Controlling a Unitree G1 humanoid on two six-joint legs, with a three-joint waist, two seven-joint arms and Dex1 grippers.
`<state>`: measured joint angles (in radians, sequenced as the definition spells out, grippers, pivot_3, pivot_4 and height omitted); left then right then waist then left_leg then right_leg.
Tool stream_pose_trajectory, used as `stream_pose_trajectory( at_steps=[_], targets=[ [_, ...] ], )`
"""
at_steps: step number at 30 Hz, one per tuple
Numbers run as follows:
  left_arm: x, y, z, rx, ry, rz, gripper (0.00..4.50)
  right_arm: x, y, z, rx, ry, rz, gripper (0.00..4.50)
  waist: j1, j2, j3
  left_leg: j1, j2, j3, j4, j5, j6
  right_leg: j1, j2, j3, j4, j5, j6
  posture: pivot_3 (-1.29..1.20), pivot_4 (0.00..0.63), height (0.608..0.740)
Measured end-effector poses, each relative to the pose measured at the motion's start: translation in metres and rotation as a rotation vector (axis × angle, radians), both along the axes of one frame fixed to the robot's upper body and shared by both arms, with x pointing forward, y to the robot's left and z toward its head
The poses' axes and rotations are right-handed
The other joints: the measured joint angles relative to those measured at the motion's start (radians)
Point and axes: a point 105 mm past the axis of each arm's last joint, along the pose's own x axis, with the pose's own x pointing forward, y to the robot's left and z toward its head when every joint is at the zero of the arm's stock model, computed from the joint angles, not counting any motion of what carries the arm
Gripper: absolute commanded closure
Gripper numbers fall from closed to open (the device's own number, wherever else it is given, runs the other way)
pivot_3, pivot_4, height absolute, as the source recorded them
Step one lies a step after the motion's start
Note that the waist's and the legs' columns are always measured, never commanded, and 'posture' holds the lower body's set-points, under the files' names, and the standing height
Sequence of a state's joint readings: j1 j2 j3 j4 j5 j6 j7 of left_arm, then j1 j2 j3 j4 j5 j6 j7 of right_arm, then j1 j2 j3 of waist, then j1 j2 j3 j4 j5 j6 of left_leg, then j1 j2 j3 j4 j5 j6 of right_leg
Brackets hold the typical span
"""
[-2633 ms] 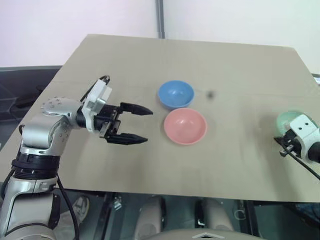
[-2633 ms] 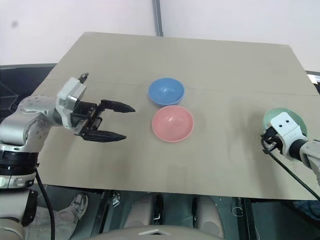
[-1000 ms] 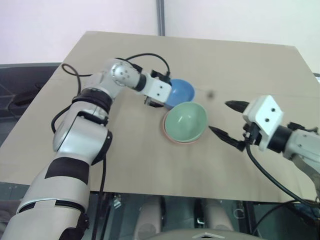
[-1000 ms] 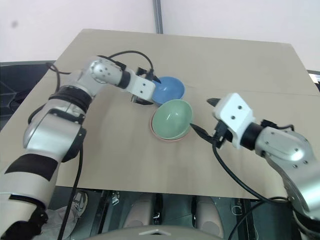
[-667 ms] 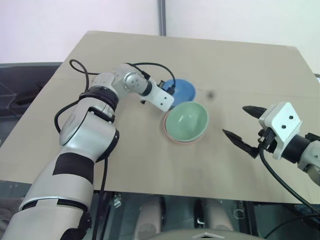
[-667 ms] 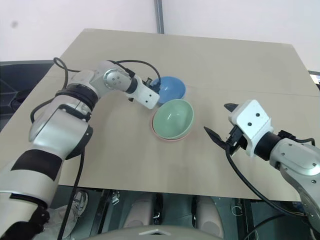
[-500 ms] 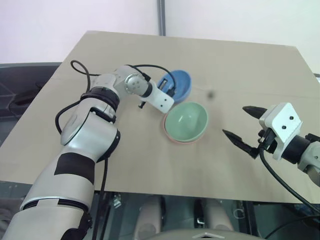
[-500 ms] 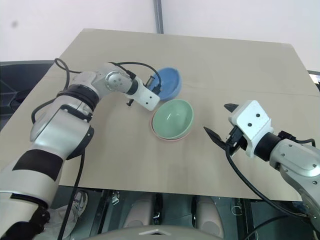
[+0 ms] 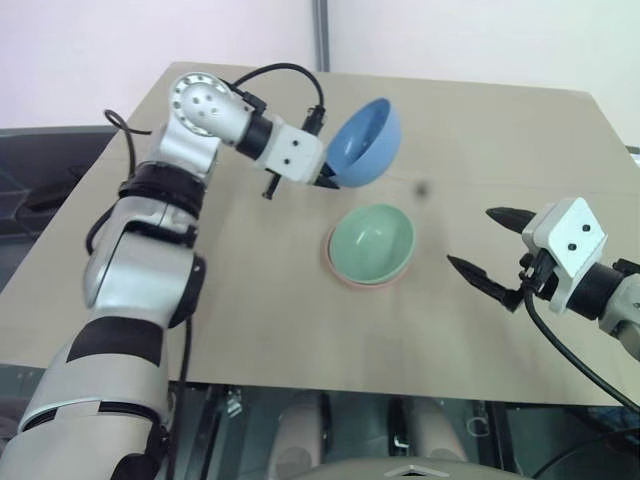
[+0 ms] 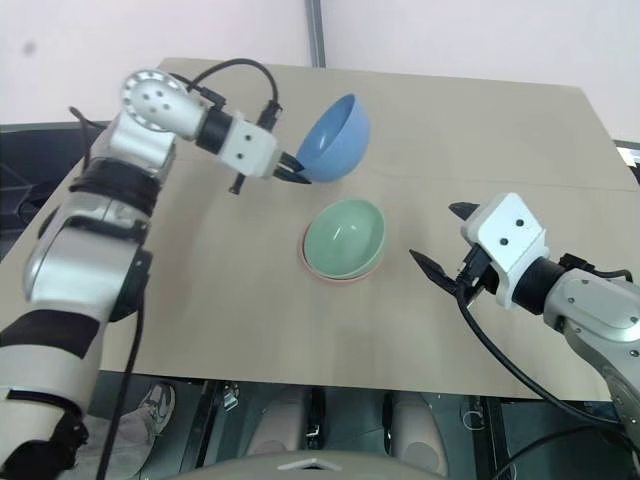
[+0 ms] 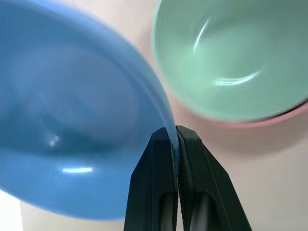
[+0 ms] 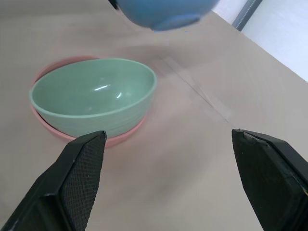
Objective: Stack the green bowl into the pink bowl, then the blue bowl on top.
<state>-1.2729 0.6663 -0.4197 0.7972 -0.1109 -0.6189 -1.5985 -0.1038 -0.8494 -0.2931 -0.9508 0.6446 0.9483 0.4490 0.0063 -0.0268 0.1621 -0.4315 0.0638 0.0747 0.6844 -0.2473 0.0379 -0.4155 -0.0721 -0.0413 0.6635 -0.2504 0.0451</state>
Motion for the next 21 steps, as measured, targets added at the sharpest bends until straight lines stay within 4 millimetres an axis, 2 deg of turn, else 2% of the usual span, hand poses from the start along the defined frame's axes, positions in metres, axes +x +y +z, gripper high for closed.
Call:
stream_pose_trajectory(
  at_steps=[1,3,7,8,9,12,18,21],
  targets=[
    [-0.014,-0.002,-0.009,0.013,0.040,-0.049,4.44,0.001,-0.001,0.000,0.000,-0.002,-0.002,0.00,0.000,0.000,0.000,0.000,0.000,0.000,0.000,0.000,0.000,0.000,0.000,0.000,0.000,0.000,0.000,0.00,0.150,0.740],
    [-0.026,-0.008,-0.022,0.027,0.093,-0.097,4.44,0.003,-0.003,0.000,-0.003,-0.002,-0.009,0.00,0.005,0.000,0.000,0.000,0.000,-0.001,0.002,0.000,0.000,0.000,0.000,-0.001,0.002,0.000,0.000,0.00,0.150,0.740],
    [-0.038,-0.013,-0.032,0.054,0.125,-0.149,4.44,0.002,-0.004,-0.001,-0.005,0.004,-0.010,0.00,0.009,0.000,0.000,0.000,0.000,0.000,0.003,0.000,0.000,0.002,0.001,-0.001,0.001,0.000,0.000,0.00,0.150,0.740],
    [-0.041,-0.016,-0.033,0.059,0.136,-0.167,3.97,0.002,-0.004,-0.002,-0.005,0.007,-0.011,0.00,0.009,0.000,0.000,0.000,-0.001,0.000,0.003,0.000,0.000,0.002,0.001,-0.002,0.001,0.000,0.000,0.00,0.150,0.740],
    [-0.043,-0.019,-0.035,0.065,0.141,-0.179,3.79,0.002,-0.004,-0.002,-0.006,0.006,-0.012,0.00,0.009,0.000,0.000,0.000,-0.001,0.000,0.003,0.000,0.000,0.002,0.001,-0.001,0.001,0.000,0.000,0.00,0.150,0.740],
    [-0.045,-0.025,-0.042,0.082,0.160,-0.209,2.56,0.001,-0.005,-0.004,-0.008,0.011,-0.021,0.00,0.009,0.000,0.000,0.000,-0.001,0.000,0.003,0.000,0.000,0.002,0.001,-0.002,0.001,0.000,0.000,0.00,0.150,0.740],
    [-0.046,-0.032,-0.042,0.070,0.161,-0.228,0.14,-0.004,-0.009,-0.004,-0.013,0.004,-0.042,0.00,0.008,0.000,0.000,0.000,-0.001,0.000,0.003,0.000,0.000,0.002,0.001,-0.001,0.001,0.000,0.000,0.00,0.150,0.740],
    [-0.044,-0.031,-0.035,0.035,0.199,-0.181,0.06,-0.004,-0.010,-0.006,-0.010,0.014,-0.046,0.00,0.007,0.000,0.000,0.000,-0.001,0.000,0.003,0.000,0.000,0.002,0.001,-0.001,0.001,0.000,0.000,0.00,0.150,0.740]
  ],
)
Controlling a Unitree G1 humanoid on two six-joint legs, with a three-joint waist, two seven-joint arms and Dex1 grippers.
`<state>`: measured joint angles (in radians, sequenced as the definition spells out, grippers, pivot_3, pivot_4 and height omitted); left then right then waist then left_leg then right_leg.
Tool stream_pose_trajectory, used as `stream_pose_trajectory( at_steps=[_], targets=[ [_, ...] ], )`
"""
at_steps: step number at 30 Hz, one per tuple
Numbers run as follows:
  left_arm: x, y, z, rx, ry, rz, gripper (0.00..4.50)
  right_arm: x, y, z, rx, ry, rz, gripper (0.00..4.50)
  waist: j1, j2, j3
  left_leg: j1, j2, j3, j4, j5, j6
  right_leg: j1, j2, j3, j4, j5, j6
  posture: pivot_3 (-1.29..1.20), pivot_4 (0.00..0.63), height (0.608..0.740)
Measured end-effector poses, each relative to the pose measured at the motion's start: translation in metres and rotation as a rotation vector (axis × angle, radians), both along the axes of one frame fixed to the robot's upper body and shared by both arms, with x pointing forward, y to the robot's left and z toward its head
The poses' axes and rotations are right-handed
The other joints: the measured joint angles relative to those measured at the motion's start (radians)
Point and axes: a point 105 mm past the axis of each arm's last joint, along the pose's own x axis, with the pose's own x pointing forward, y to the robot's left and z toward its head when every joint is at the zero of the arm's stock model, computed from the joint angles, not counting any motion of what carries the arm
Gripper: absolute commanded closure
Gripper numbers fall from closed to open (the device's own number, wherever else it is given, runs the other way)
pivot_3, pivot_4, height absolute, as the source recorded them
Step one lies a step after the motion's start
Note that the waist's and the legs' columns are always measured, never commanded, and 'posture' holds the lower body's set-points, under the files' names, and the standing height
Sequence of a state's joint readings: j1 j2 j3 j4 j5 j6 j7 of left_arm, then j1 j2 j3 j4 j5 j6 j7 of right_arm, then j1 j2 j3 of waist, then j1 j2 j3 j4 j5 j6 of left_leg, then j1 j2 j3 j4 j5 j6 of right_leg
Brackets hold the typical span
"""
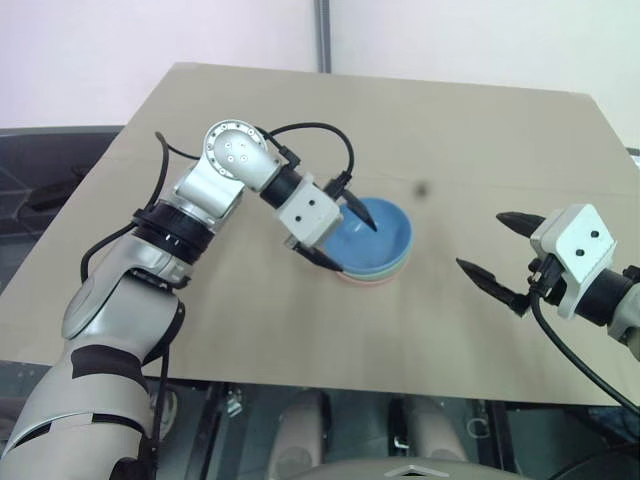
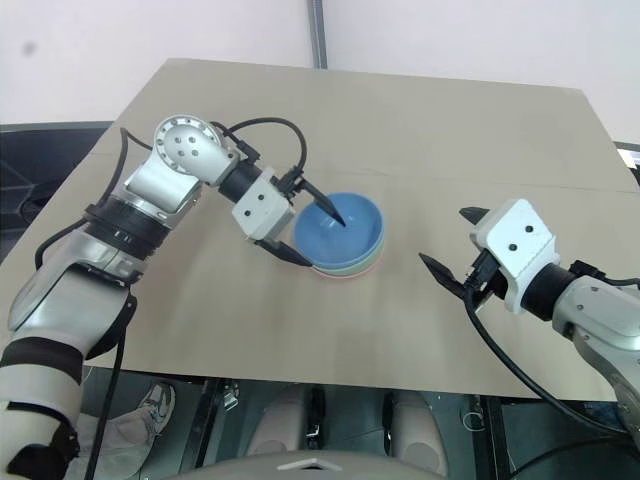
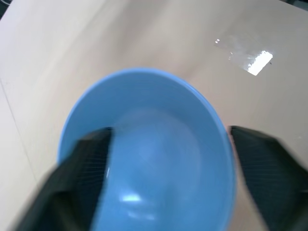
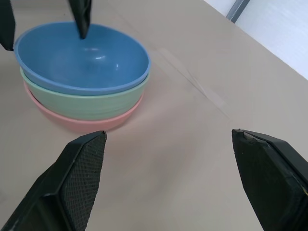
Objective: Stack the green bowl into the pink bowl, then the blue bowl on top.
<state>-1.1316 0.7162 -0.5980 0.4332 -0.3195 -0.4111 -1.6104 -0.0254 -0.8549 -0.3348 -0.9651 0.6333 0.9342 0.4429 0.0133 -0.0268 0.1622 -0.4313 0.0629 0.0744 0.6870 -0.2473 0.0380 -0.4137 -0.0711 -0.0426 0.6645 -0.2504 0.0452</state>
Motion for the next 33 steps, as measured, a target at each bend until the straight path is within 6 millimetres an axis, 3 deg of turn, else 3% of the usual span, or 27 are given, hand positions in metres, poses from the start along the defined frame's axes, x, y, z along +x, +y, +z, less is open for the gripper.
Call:
stream_pose_trajectory(
  at_steps=[5,10,13,22,25,33],
  targets=[
    [-0.002,0.013,0.031,-0.117,0.152,0.162,0.06,-0.001,0.000,-0.002,0.005,0.009,0.004,0.00,-0.001,0.000,0.000,0.000,0.000,-0.002,0.000,0.000,0.000,0.000,0.000,0.001,0.000,0.000,0.000,0.00,0.150,0.740],
    [-0.003,0.041,0.041,-0.387,0.435,0.386,0.06,0.000,-0.004,-0.009,0.026,0.035,0.011,0.00,-0.005,0.001,-0.001,0.002,0.001,-0.002,0.000,0.000,0.000,0.000,0.000,0.001,0.000,0.000,0.000,0.00,0.150,0.740],
    [-0.009,0.059,0.022,-0.543,0.593,0.507,0.06,-0.001,-0.001,-0.016,0.080,0.097,0.083,0.00,-0.003,0.001,0.000,0.002,0.001,-0.002,0.000,0.000,0.000,0.002,0.000,0.001,0.000,0.000,0.000,0.00,0.150,0.740],
    [-0.038,0.090,-0.015,-0.626,0.757,0.708,0.06,-0.003,-0.010,-0.024,0.113,0.158,0.145,0.00,0.001,0.001,0.000,0.003,0.001,-0.002,-0.001,0.000,0.000,0.002,0.000,0.001,0.000,0.000,0.000,0.00,0.150,0.740],
    [-0.051,0.110,-0.033,-0.623,0.796,0.826,0.06,-0.010,-0.025,-0.029,0.115,0.185,0.108,0.00,0.001,0.001,0.000,0.003,0.001,-0.001,-0.002,0.000,0.000,0.002,-0.001,0.001,-0.001,0.000,0.000,0.00,0.150,0.740],
    [-0.065,0.134,-0.045,-0.617,0.738,0.952,0.06,-0.032,-0.060,-0.030,0.088,0.210,0.039,0.00,0.002,0.001,-0.001,0.010,0.002,0.000,-0.003,0.000,0.000,0.006,-0.001,0.001,0.000,-0.002,-0.004,0.00,0.150,0.740]
  ],
)
